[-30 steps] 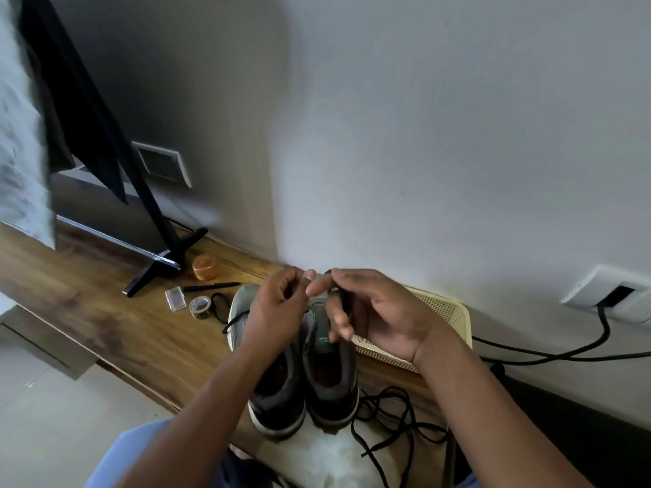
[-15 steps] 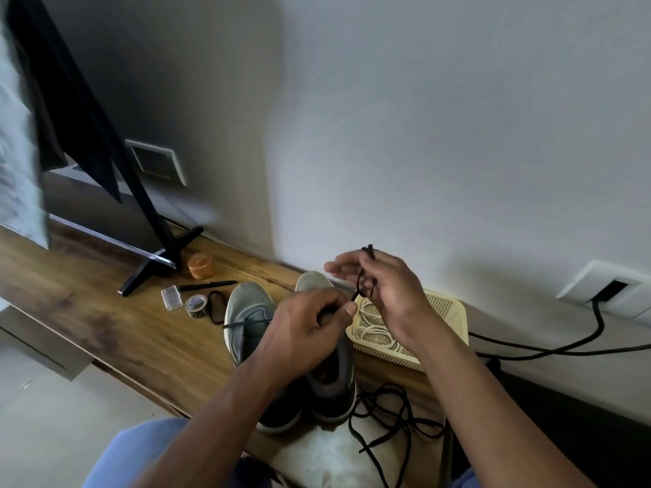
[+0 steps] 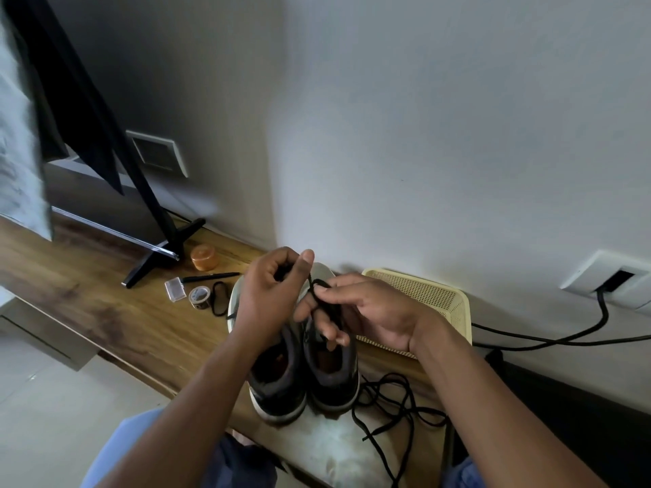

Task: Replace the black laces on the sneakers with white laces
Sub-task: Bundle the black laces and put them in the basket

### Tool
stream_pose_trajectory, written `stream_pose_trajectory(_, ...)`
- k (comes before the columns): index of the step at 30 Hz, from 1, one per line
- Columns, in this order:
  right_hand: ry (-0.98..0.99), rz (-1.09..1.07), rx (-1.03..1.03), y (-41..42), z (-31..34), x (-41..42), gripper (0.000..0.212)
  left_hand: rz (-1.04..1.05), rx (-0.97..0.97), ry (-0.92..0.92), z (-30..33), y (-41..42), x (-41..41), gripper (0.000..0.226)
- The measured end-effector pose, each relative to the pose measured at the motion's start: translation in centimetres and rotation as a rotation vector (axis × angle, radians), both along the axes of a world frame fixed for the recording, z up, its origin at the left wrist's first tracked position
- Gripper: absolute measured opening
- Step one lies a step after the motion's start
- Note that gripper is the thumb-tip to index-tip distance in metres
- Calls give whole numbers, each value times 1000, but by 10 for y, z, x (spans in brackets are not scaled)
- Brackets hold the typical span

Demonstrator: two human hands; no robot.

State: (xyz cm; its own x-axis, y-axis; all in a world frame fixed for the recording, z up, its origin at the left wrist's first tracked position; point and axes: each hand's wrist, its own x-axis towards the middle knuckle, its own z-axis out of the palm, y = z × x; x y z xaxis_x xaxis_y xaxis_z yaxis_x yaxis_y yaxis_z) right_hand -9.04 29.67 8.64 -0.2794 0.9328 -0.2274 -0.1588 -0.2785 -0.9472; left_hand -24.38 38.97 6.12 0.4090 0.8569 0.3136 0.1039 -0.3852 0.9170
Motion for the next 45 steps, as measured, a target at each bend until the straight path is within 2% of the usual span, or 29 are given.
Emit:
stream_pose_trajectory(4, 139, 67, 58, 0, 4, -2, 38, -128, -192, -74, -9, -3, 2, 56)
stream_pose_trajectory(6, 288, 20, 110, 1, 6, -1, 37, -155, -250, -40, -15, -6, 4, 48)
stream_pose_trajectory(8, 455, -94, 179, 5, 8, 4, 39, -82, -94, 144, -20, -9, 4, 32)
stream_pose_trajectory(9, 516, -169, 222, 7, 7, 8, 38, -51, 4, 241, -21, -11, 4, 31)
stream_pose_trajectory(12, 580, -405, 301, 11, 4, 21, 34, -106, 180, 333, -24, -20, 7, 48)
stream_pose_trajectory(14, 495, -533, 310, 11, 1, 28, 33, -177, 250, 320, -24, -25, 8, 49)
stream_pose_trajectory(15, 392, -586, 316, 12, -1, 29, 33, -199, 275, 306, -22, -26, 9, 48)
stream_pose_trajectory(18, -132, -661, 282, 13, -6, 24, 37, -202, 282, 227, -14, -26, 9, 44)
stream_pose_trajectory(20, -361, -565, 181, 13, -7, 17, 36, -173, 226, 147, -7, -22, 9, 43)
stream_pose_trajectory(21, -387, -470, 116, 11, -7, 14, 36, -147, 193, 115, -5, -18, 8, 44)
stream_pose_trajectory(25, -238, -122, -40, 2, -2, 4, 38, -24, 67, 4, 1, -3, 4, 50)
stream_pose_trajectory(30, 69, 58, -77, -2, -1, 2, 39, 48, -43, -24, -4, 0, -2, 57)
stream_pose_trajectory(34, 156, 158, -15, -3, 1, 1, 38, -21, -60, -14, -8, -3, -1, 59)
stream_pose_trajectory(37, 332, 44, 98, 0, 4, 5, 37, -117, -127, 91, -17, -11, 5, 48)
stream_pose_trajectory(39, 493, -116, 145, 5, 4, 10, 37, -106, -60, 269, -23, -18, 8, 41)
stream_pose_trajectory(41, 611, -331, 161, 10, 0, 16, 36, -129, 42, 380, -27, -26, 9, 46)
stream_pose_trajectory(43, 592, -519, 189, 12, -4, 23, 34, -198, 119, 383, -28, -32, 9, 50)
stream_pose_trajectory(45, 403, -643, 199, 13, -7, 28, 33, -260, 188, 359, -25, -35, 11, 51)
